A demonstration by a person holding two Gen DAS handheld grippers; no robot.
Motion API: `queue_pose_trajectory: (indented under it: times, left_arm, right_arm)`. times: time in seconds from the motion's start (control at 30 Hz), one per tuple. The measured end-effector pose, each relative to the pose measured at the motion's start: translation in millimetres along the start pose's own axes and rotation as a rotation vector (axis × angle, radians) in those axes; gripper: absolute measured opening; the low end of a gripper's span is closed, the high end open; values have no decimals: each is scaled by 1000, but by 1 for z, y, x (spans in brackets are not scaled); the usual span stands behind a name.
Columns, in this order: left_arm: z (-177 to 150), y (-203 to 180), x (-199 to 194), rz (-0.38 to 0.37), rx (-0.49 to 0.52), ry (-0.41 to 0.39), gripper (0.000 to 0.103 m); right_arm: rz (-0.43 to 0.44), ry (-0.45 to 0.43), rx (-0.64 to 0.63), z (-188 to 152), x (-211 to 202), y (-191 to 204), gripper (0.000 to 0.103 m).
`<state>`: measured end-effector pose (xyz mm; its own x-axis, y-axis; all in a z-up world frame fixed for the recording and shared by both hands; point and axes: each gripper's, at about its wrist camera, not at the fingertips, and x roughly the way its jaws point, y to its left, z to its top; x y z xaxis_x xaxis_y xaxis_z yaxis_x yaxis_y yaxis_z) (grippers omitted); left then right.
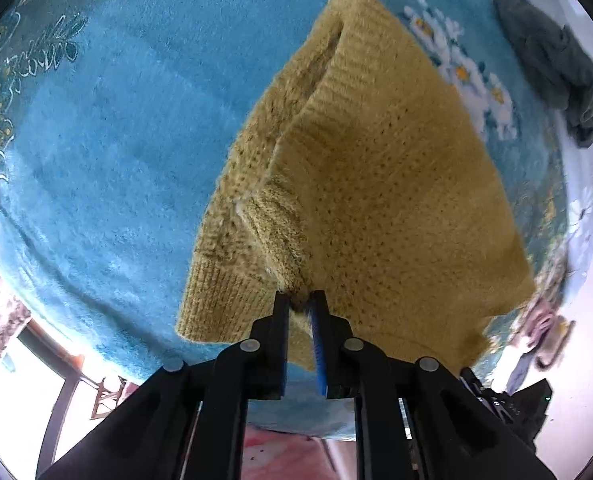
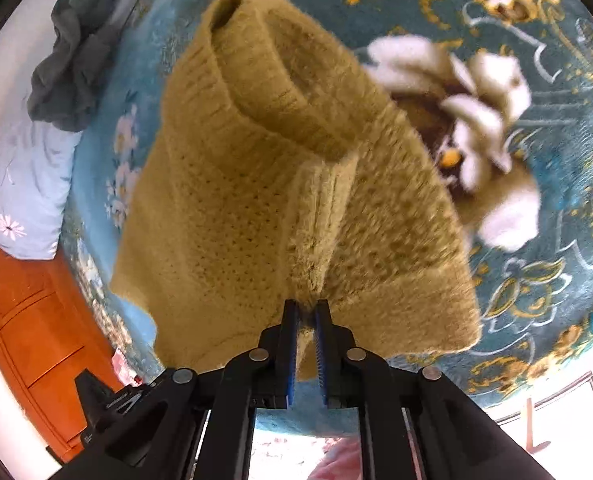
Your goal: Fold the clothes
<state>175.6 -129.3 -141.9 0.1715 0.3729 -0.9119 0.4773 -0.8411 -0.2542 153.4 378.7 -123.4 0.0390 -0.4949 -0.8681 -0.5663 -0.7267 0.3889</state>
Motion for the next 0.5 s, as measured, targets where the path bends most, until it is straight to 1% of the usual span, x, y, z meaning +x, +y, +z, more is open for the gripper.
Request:
queue_pose_trajectory:
  times: [0.03, 0.07, 0.1, 0.13, 0.17, 0.23, 0.27, 0.33, 0.4, 0.5]
  left_arm:
    - [4, 2, -5, -8, -6, -12, 18]
    - [11, 5, -10, -15, -18, -30, 22]
    - [18, 7, -16, -22, -29, -48, 31]
    - [26, 9, -22, -29, -41, -65, 37]
    - [33, 11, -28, -36, -52, -83, 37]
    - [49, 15, -39, -55, -81, -118, 39]
    - [59, 13, -42, -79, -115, -135, 41]
    - [79, 9, -48, -125, -179, -165, 47]
    - [101, 6, -49, -163, -229, -173, 49]
    - [134, -8, -40, -172, -276, -166, 50]
  right_arm:
    - [-1, -31, -3, 5, -7, -2, 12]
    - [0, -61, -3, 11, -15, -3, 23]
    - [11, -83, 3, 17, -21, -3, 41]
    - [31, -107, 13, 24, -27, -3, 47]
    - [55, -134, 24, 35, -33, -3, 48]
    - [81, -159, 40, 53, -35, 3, 48]
    - [95, -170, 50, 63, -36, 6, 48]
    - [125, -189, 72, 82, -36, 14, 50]
    - [169, -196, 121, 101, -32, 20, 51]
    - [220, -198, 189, 123, -24, 29, 51]
